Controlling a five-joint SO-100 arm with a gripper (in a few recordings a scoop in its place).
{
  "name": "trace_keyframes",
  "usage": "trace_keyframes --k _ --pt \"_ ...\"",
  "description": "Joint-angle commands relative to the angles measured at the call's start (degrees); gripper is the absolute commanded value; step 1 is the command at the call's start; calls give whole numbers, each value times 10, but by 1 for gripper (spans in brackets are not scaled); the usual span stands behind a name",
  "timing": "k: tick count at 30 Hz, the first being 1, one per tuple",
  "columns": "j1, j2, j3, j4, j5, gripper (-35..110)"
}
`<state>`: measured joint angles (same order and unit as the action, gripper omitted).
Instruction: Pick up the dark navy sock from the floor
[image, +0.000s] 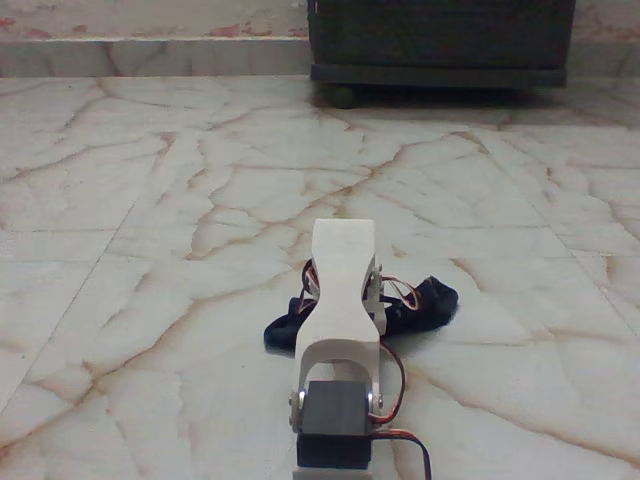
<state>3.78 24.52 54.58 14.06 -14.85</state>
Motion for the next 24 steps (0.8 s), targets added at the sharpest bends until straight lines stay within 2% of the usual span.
trace_keyframes --k 1,9,17,24 --pt "1 15 -6 -5 -25 0" --pt "8 142 156 -62 -66 0" --pt "7 308 317 -74 -75 0" --pt "15 462 512 -153 -105 0"
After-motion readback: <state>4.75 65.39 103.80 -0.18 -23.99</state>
